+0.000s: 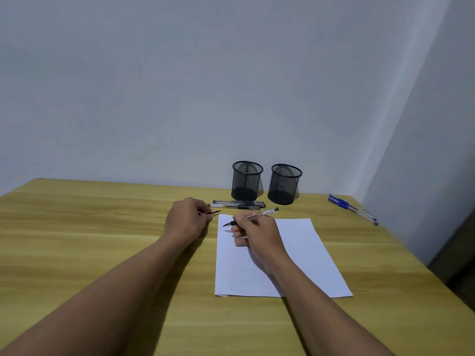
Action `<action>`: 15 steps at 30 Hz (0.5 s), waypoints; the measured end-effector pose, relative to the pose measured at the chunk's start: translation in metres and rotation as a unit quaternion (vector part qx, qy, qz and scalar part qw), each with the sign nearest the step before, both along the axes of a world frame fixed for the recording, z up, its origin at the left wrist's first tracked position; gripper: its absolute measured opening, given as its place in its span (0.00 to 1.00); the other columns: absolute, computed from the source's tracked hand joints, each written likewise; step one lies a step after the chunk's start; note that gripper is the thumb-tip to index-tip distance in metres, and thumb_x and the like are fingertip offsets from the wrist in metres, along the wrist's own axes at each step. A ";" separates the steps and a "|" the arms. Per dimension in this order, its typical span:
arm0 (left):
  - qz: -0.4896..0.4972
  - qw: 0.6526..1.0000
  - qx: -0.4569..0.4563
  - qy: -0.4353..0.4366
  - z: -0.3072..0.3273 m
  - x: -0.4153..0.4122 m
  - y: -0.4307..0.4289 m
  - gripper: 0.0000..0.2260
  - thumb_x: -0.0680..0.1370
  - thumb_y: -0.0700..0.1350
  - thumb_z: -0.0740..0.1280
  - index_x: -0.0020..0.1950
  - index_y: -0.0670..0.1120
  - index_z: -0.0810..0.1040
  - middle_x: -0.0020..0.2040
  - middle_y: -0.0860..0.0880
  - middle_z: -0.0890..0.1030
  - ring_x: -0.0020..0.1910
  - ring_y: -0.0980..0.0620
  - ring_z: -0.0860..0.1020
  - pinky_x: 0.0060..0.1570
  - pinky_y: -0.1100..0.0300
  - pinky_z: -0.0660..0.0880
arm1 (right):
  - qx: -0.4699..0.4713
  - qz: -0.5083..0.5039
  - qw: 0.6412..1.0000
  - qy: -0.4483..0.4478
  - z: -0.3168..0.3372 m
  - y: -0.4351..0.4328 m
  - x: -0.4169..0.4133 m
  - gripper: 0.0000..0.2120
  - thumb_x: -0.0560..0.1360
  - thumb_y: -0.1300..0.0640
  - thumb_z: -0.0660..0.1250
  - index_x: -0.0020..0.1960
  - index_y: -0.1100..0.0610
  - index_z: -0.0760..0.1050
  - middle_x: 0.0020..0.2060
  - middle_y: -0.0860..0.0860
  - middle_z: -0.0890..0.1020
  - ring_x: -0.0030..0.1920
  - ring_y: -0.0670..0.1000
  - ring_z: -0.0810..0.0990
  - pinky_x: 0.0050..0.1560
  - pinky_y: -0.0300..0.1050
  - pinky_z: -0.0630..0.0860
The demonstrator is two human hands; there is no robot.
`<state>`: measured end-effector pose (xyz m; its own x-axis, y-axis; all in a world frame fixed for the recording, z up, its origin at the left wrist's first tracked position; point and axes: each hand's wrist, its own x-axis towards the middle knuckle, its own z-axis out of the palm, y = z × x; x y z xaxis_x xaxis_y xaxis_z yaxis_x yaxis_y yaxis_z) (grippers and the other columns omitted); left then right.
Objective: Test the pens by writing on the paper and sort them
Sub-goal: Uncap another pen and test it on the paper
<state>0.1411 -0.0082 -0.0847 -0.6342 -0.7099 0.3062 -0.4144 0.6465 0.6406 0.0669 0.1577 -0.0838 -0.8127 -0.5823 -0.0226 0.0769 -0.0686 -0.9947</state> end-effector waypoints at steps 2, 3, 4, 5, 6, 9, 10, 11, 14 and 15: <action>0.006 1.000 0.019 0.010 0.000 0.003 0.002 0.09 0.71 0.50 0.77 0.49 0.53 0.85 0.42 0.50 0.84 0.42 0.50 0.81 0.42 0.58 0.76 | 0.006 0.000 1.000 0.019 -0.002 0.002 -0.001 0.07 0.80 0.60 0.69 0.51 0.64 0.82 0.37 0.58 0.83 0.39 0.52 0.80 0.38 0.44 0.79; 0.007 1.000 0.023 0.014 0.001 0.007 0.004 0.09 0.71 0.51 0.76 0.50 0.53 0.85 0.41 0.51 0.84 0.42 0.51 0.81 0.43 0.57 0.76 | 0.010 -0.001 1.000 0.028 -0.003 0.002 -0.001 0.07 0.80 0.61 0.69 0.50 0.64 0.82 0.37 0.58 0.82 0.39 0.52 0.80 0.38 0.44 0.79; 0.005 1.000 0.018 0.016 0.002 0.012 0.007 0.09 0.72 0.52 0.74 0.51 0.53 0.84 0.42 0.51 0.85 0.43 0.51 0.81 0.44 0.57 0.77 | 0.016 -0.003 0.999 0.038 -0.004 0.002 -0.001 0.07 0.80 0.61 0.69 0.49 0.64 0.82 0.37 0.58 0.82 0.38 0.52 0.80 0.38 0.44 0.79; 0.001 1.000 0.006 0.015 0.002 0.018 0.010 0.09 0.74 0.52 0.73 0.52 0.53 0.84 0.45 0.51 0.85 0.45 0.51 0.81 0.46 0.56 0.77 | 0.025 -0.006 0.999 0.047 -0.004 0.001 0.000 0.06 0.80 0.60 0.69 0.49 0.63 0.83 0.37 0.57 0.82 0.38 0.51 0.80 0.39 0.44 0.79; -0.008 1.000 -0.011 0.011 0.003 0.025 0.014 0.09 0.75 0.53 0.71 0.53 0.53 0.84 0.49 0.51 0.86 0.48 0.51 0.81 0.48 0.56 0.77 | 0.035 -0.009 0.998 0.055 -0.004 0.001 0.000 0.06 0.80 0.60 0.69 0.48 0.62 0.83 0.37 0.57 0.83 0.38 0.51 0.80 0.39 0.44 0.79; -0.059 0.997 -0.053 -0.020 0.000 0.044 0.027 0.17 0.74 0.59 0.69 0.59 0.54 0.82 0.60 0.53 0.83 0.58 0.51 0.80 0.55 0.53 0.77 | 0.054 -0.009 0.996 0.063 -0.004 0.001 0.000 0.06 0.80 0.59 0.69 0.49 0.60 0.83 0.37 0.57 0.83 0.39 0.51 0.81 0.40 0.45 0.79; -0.072 0.995 -0.059 -0.040 -0.002 0.050 0.030 0.21 0.73 0.62 0.67 0.62 0.54 0.81 0.63 0.53 0.82 0.61 0.51 0.79 0.57 0.53 0.76 | 0.056 -0.005 0.996 0.063 -0.003 0.000 0.001 0.06 0.80 0.58 0.69 0.49 0.60 0.83 0.37 0.57 0.83 0.39 0.51 0.81 0.40 0.45 0.79; -0.080 0.992 -0.065 -0.068 -0.004 0.052 0.031 0.25 0.72 0.65 0.66 0.65 0.55 0.79 0.66 0.52 0.80 0.63 0.51 0.77 0.59 0.52 0.75 | 0.059 -0.003 0.996 0.064 -0.002 0.000 0.001 0.06 0.80 0.59 0.68 0.50 0.61 0.83 0.37 0.57 0.83 0.39 0.52 0.80 0.40 0.46 0.79; -0.082 0.982 -0.079 -0.152 -0.009 0.051 0.035 0.29 0.73 0.69 0.63 0.70 0.58 0.74 0.73 0.48 0.73 0.74 0.47 0.67 0.69 0.47 0.67 | 0.067 0.002 0.995 0.073 0.000 0.002 0.000 0.06 0.80 0.59 0.69 0.49 0.62 0.83 0.35 0.57 0.82 0.37 0.53 0.79 0.38 0.48 0.78; -0.082 0.979 -0.082 -0.167 -0.011 0.051 0.036 0.29 0.74 0.69 0.62 0.71 0.58 0.73 0.75 0.47 0.70 0.76 0.46 0.63 0.72 0.45 0.63 | 0.066 0.002 0.995 0.073 0.002 0.002 0.002 0.07 0.79 0.60 0.69 0.48 0.62 0.83 0.35 0.57 0.82 0.36 0.53 0.78 0.37 0.47 0.77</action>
